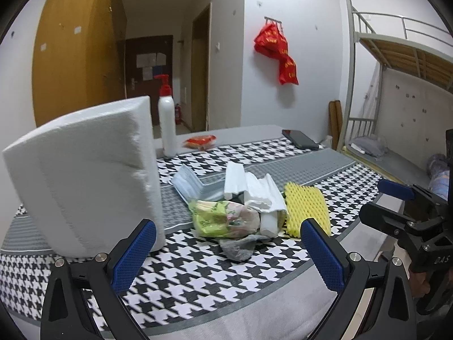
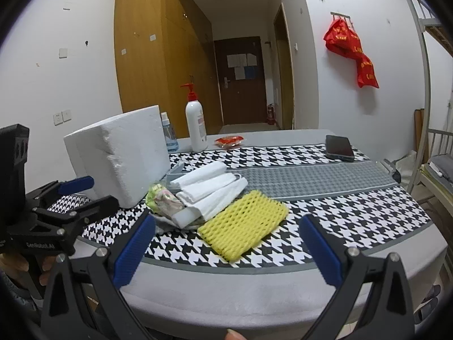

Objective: Organize soft objects
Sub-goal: 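Close the left tool on the green snack bag while the right tool nears the yellow net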

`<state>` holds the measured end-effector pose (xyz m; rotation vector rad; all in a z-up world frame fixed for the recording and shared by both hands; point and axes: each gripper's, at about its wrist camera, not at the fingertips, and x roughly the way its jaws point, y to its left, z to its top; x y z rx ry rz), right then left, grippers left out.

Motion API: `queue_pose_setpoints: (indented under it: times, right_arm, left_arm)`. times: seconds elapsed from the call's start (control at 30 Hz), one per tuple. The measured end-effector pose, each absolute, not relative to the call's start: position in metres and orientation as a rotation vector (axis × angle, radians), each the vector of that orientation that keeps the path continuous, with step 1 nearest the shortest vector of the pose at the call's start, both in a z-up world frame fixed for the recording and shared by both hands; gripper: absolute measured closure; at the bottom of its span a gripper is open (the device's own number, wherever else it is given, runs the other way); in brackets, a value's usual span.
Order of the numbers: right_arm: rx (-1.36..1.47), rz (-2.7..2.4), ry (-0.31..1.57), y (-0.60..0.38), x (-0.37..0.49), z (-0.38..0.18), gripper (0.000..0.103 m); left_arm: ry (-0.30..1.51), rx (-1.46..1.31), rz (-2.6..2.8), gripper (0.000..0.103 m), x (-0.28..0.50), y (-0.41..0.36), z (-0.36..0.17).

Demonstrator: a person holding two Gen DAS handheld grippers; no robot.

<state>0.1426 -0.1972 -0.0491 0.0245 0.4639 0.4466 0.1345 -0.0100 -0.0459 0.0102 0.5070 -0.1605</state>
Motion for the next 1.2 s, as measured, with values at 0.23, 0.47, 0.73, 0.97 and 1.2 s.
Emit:
queue_pose_setpoints:
  times: [0.23,0.47,0.73,0.97,1.2]
  right_arm:
    - [0.032,0.428,0.493,-0.201,0.158,-0.055,0.0]
    - [0.041,0.428,0.518,-0.203,0.17,-0.063,0.0]
    - [0.047,0.436,0.538,-0.205,0.181,-0.069,0.0]
    - [0.05,0.446,0.553,-0.203,0.19,-0.073,0.0]
    - [0.047,0.454,0.569,-0.199,0.195,-0.076,0.0]
  left_arm:
    - [0.571,0.001,-0.169,0.002,0.159,-0.013,-0.053]
    - [0.62,0.005,-0.172,0.006,0.175,-0.016,-0.061]
    - [0.695,-0.014,-0.113,0.021,0.199,-0.011,-0.07]
    - [0.714,-0.009,-0.092,0.023,0.208,-0.012,-0.074]
    - [0.751,-0.043,-0.101,0.039,0.216,-0.008,-0.079]
